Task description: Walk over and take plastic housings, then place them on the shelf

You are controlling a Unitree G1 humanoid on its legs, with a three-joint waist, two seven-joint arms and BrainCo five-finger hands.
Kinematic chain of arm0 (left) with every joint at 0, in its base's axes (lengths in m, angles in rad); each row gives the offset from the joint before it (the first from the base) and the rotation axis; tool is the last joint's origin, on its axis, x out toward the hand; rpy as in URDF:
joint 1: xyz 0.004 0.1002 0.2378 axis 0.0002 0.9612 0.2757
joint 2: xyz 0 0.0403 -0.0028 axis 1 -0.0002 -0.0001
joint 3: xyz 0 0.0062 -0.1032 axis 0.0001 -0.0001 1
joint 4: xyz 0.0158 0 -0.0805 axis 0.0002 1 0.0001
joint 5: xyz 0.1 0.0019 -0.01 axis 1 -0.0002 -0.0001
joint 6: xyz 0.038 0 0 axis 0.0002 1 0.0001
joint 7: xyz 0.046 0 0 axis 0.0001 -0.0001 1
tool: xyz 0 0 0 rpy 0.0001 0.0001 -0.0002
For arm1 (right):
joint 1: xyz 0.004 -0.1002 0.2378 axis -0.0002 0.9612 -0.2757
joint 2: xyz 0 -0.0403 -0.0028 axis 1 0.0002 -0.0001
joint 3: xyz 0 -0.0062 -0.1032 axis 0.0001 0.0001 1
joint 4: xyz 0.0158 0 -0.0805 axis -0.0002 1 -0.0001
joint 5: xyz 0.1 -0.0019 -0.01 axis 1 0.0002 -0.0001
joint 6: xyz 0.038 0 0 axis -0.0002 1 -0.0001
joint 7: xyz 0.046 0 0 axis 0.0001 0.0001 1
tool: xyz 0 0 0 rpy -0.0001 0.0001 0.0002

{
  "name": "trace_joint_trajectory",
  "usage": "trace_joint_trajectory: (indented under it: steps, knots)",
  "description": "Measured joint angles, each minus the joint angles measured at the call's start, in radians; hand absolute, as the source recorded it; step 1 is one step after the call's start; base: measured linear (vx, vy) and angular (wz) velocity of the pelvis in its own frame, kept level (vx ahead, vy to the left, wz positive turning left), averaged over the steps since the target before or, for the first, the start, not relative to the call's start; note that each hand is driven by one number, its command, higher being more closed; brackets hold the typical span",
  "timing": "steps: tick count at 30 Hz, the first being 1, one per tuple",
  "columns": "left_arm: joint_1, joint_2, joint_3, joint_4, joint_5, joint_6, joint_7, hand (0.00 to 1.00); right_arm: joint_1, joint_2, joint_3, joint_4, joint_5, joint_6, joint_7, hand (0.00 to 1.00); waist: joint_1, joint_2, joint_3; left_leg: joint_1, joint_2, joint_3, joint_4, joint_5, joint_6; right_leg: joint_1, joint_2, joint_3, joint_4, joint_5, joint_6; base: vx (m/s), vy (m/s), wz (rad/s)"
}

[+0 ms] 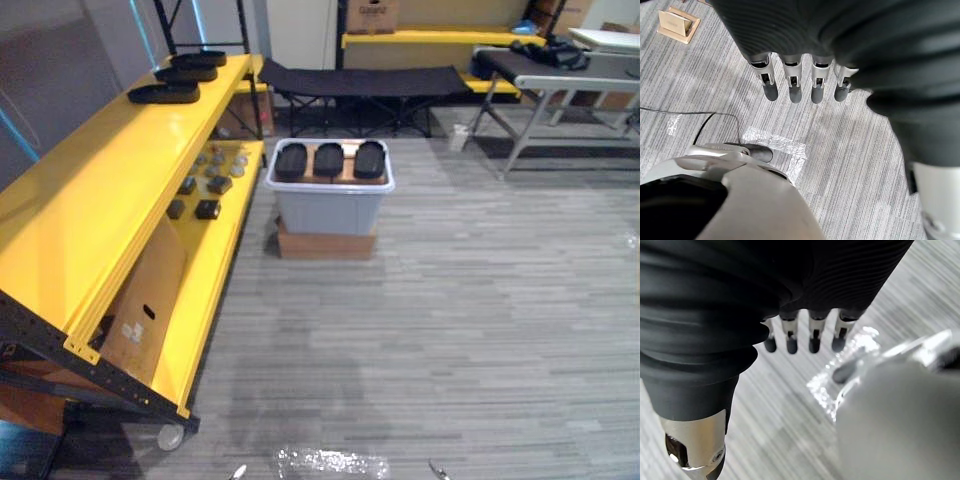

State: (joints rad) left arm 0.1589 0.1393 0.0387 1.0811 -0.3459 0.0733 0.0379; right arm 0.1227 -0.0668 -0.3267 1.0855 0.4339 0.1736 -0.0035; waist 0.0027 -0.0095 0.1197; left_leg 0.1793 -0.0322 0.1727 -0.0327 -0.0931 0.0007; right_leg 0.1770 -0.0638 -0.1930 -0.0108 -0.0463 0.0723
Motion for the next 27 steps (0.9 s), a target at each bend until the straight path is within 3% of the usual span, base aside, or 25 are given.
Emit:
trace_joint_trajectory:
  steps: [7, 12, 27]
  knots:
    - [-0.003, 0.001, 0.0, 0.001, -0.002, -0.001, -0.006, 0.0, -0.015, 0.008, -0.015, 0.001, 0.024, 0.011, -0.014, 0.0, -0.005, -0.003, 0.011, 0.019, -0.005, 0.0, -0.044, 0.025, -0.007, 0.0, -0.001, -0.002, -0.001, 0.0, 0.004, 0.0, 0.0, 0.0]
    - [-0.01, 0.008, -0.003, 0.001, -0.005, 0.004, -0.062, 0.0, -0.03, 0.008, -0.015, 0.001, 0.026, 0.022, -0.018, 0.0, -0.01, -0.005, 0.036, 0.029, -0.011, 0.0, -0.048, 0.036, 0.0, 0.004, -0.007, -0.009, -0.002, -0.001, 0.005, -0.04, 0.005, 0.02]
    - [-0.024, 0.024, -0.021, 0.023, -0.049, 0.039, -0.086, 0.0, -0.044, 0.007, -0.013, 0.042, 0.096, 0.048, 0.008, 0.0, -0.014, -0.013, 0.04, 0.027, -0.019, -0.002, -0.056, 0.044, 0.008, 0.022, -0.012, -0.029, -0.041, 0.019, 0.009, -0.01, 0.003, 0.02]
